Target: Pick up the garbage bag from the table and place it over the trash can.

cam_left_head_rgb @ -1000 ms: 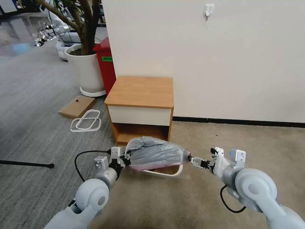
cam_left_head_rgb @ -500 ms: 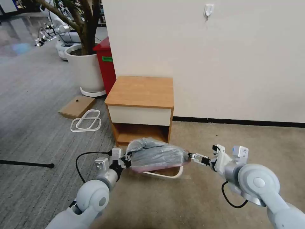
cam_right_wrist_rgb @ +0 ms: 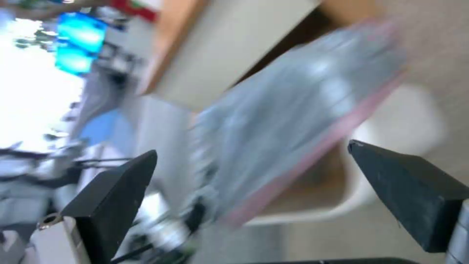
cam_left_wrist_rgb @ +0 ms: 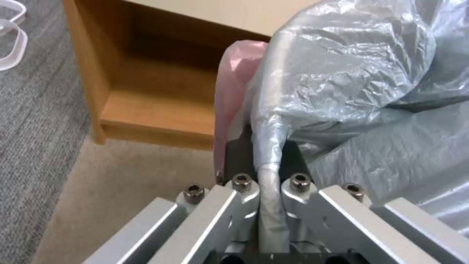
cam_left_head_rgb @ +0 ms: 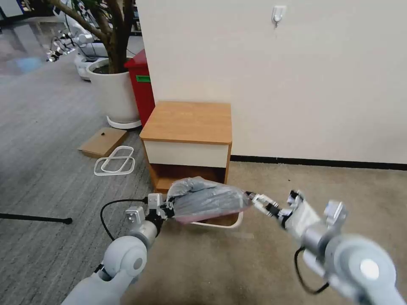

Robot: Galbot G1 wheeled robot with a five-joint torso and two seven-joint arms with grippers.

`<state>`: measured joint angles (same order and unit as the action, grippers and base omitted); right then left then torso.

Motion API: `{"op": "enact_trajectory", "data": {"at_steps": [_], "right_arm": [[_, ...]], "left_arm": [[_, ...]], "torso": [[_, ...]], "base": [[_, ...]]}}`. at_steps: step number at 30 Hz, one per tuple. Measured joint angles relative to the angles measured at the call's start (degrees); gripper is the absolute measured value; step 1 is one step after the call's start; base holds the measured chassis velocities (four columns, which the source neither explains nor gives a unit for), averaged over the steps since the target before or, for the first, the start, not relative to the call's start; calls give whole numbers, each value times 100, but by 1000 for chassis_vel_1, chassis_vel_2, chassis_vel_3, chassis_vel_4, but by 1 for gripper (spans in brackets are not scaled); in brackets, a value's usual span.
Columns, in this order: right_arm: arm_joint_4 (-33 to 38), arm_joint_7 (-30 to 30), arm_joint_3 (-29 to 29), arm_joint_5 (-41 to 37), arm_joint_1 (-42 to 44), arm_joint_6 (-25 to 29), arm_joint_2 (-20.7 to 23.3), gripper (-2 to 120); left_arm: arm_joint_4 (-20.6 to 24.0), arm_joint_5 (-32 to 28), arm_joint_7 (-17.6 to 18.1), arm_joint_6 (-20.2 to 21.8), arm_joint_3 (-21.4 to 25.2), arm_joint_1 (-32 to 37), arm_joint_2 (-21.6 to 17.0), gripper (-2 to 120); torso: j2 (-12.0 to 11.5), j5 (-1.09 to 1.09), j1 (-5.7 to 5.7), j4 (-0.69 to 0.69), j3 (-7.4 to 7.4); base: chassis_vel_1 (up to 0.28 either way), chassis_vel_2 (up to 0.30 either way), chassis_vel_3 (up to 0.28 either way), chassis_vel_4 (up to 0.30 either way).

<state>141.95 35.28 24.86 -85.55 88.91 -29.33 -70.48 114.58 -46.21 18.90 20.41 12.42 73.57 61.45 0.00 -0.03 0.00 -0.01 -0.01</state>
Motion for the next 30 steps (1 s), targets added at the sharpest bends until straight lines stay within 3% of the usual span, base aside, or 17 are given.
{"op": "enact_trajectory", "data": {"at_steps": [4,11,30], "right_arm": [[110,-80,-339,210,99,0,-211,100],[-416,-56,-780,414,-170,58,-433,99],[-916,-60,-1017,959,-539,223,-419,99]], "left_arm": [[-10,-1,5,-12,-2,-10,60,0],[88,1,11,-21,-5,64,120,0],[233,9,25,-13,-70,115,148,0]], "torso": [[0,0,0,0,0],[0,3,0,1,0],[0,3,0,1,1]], "base": [[0,0,0,0],[0,0,0,0],[0,0,0,0]]}}
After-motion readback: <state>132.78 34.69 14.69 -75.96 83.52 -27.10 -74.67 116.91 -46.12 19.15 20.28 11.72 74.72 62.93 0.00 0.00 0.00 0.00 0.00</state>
